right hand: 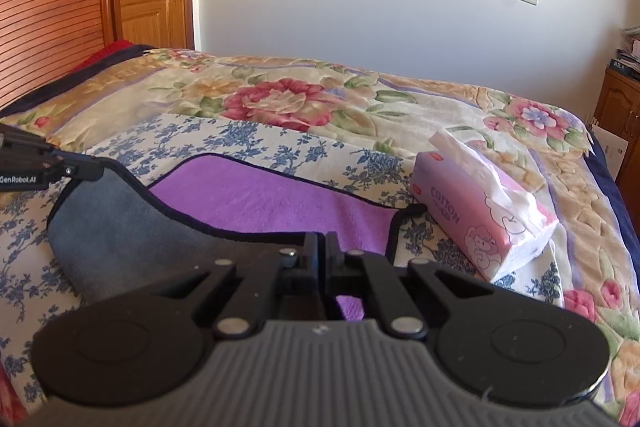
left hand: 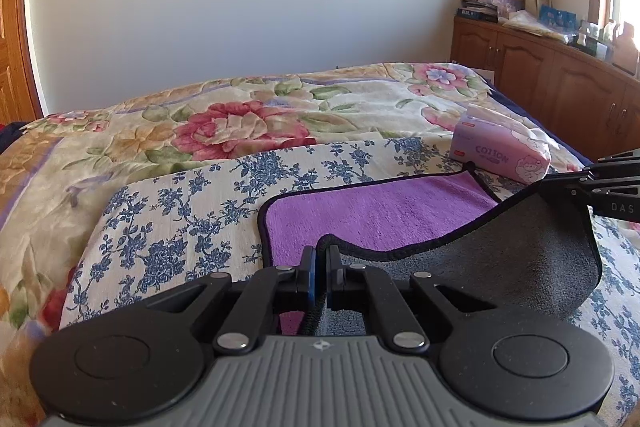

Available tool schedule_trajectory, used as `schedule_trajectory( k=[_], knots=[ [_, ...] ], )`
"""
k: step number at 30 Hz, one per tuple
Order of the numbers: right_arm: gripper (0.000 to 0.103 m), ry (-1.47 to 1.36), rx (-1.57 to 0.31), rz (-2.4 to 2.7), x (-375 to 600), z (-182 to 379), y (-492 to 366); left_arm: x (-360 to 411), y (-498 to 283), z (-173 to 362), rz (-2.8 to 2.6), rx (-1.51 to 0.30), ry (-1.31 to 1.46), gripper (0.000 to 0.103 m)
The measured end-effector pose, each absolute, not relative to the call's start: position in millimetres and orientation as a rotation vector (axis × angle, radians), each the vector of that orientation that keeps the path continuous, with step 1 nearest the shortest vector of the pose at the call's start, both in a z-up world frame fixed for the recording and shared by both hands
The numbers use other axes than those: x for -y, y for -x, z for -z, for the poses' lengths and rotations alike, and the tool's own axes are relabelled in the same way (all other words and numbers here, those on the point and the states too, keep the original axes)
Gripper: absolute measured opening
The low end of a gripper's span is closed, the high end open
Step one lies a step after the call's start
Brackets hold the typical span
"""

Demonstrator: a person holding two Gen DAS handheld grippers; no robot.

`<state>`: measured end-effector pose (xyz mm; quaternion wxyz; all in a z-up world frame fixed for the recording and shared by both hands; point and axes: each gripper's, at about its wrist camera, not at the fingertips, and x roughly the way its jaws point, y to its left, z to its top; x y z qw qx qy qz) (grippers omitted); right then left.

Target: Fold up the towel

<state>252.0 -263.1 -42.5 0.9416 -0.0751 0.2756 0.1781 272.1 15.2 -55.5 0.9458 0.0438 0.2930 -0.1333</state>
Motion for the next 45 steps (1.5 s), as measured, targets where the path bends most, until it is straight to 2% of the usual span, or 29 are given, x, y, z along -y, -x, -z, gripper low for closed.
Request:
schedule_trajectory(
  k=[45],
  knots=[
    [0.003,0.213,-0.460,-0.335,267,40,-311,-11,-342,51,0.231,-0.549,-0.115,0.006]
  ],
)
